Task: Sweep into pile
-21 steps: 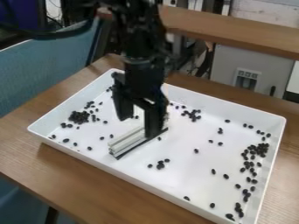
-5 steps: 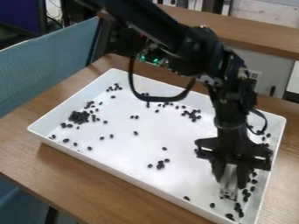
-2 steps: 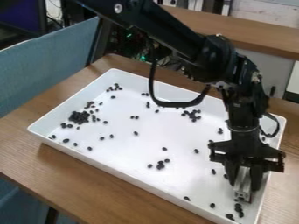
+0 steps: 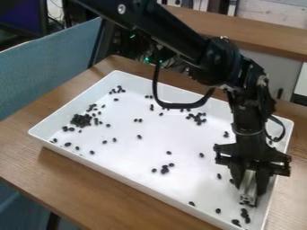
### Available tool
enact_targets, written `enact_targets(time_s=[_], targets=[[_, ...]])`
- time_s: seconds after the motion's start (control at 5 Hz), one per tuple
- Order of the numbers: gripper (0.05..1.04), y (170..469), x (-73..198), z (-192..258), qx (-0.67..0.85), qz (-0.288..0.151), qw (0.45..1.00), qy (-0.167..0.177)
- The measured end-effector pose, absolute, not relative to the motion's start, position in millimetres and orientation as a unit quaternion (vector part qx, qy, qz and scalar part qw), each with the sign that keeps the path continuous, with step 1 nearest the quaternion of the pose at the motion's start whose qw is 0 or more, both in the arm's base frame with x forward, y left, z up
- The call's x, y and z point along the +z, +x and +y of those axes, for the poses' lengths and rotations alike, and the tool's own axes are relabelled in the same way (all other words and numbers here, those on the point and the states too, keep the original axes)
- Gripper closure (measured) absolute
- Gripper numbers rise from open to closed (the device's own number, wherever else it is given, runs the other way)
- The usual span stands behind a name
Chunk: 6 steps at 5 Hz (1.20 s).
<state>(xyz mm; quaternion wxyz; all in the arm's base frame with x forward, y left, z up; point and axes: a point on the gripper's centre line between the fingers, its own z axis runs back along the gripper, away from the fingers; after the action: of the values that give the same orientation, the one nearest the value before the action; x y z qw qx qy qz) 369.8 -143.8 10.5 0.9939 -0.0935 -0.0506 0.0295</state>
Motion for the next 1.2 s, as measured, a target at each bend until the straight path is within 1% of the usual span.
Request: enact_targets(time_s=[0.2, 0.4, 0.6, 1.0, 1.2], targets=[[0.69, 367, 9, -103, 0.043, -0.034, 0.996, -0.074], [0.69, 373, 7, -43, 0.076, -0.03, 0.996, -0.045], [0.69, 373, 6, -5, 0.088, -0.019, 0.995, -0.031], [0.69, 351, 7, 101, 0.139, -0.02, 0.99, 0.026], [0.69, 347, 15, 137, 0.142, -0.017, 0.989, 0.031]])
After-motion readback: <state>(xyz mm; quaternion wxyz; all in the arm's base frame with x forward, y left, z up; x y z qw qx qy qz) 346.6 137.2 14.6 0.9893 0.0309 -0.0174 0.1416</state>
